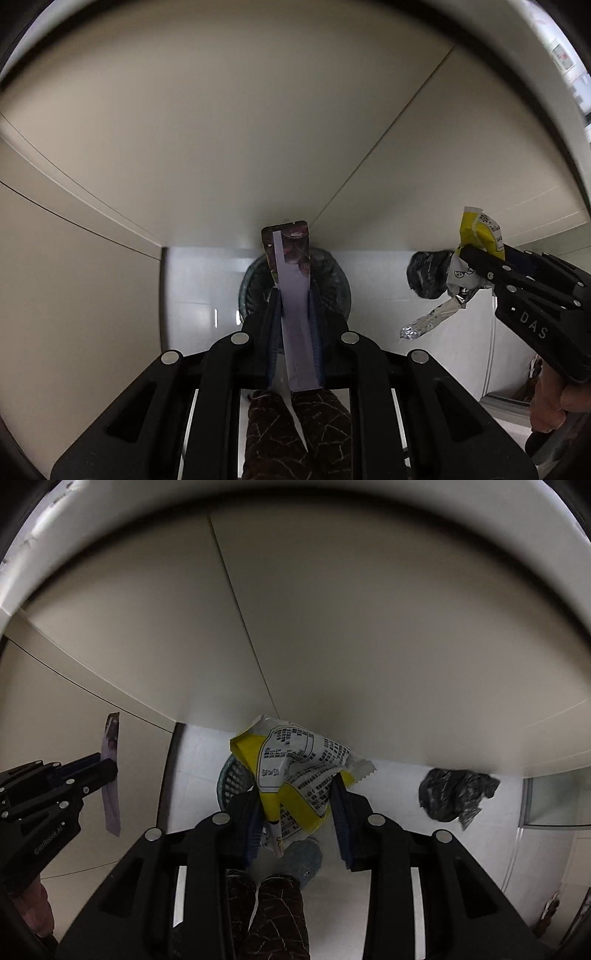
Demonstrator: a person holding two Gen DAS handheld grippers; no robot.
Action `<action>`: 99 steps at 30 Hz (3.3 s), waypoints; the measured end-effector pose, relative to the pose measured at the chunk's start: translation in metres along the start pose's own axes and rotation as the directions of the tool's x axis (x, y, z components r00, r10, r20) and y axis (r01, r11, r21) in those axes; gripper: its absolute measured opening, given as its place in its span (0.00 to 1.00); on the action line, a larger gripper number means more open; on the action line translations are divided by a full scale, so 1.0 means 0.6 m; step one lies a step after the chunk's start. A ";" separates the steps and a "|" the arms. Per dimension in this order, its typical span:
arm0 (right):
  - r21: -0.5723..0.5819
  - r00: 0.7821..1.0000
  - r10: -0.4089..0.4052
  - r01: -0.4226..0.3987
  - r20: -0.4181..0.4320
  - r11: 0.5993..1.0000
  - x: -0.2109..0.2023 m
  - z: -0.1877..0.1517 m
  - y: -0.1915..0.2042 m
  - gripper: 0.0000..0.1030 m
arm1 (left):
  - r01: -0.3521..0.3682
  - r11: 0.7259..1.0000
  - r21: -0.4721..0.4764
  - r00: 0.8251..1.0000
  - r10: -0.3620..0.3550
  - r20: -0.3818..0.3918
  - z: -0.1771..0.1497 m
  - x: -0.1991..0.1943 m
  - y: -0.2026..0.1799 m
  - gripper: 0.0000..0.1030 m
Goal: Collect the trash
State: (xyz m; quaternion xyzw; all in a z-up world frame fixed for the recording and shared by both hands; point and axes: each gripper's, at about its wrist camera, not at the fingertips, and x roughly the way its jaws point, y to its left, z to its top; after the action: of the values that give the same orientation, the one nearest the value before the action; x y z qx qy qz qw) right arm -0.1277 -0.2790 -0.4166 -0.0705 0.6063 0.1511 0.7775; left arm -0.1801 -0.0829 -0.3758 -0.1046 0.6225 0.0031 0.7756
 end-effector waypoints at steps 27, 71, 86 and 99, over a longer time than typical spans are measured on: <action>0.057 0.991 0.000 0.007 -0.131 0.998 0.289 -0.105 -0.035 0.30 | 0.054 0.998 0.013 0.992 -0.052 -0.115 -0.057 0.397 0.012 0.17; 0.000 0.994 0.065 -0.065 -0.090 0.998 0.319 -0.085 0.074 0.69 | -0.065 0.996 -0.061 0.998 0.064 -0.028 -0.066 0.312 0.137 0.94; 0.073 0.993 0.082 -0.076 -0.085 0.994 0.301 -0.100 0.053 0.90 | -0.063 0.996 -0.060 0.998 0.062 -0.024 -0.072 0.304 0.141 0.94; 0.004 1.000 0.002 -0.002 -0.017 1.000 0.134 -0.072 0.032 0.91 | -0.071 0.993 -0.091 0.997 0.069 -0.025 -0.051 0.173 0.111 0.94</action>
State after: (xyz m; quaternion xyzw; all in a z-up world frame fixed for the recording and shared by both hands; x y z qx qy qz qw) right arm -0.1564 -0.2615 -0.5037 -0.0696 0.6132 0.1497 0.7725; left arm -0.1953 -0.0357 -0.4929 -0.1183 0.6335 0.0577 0.7625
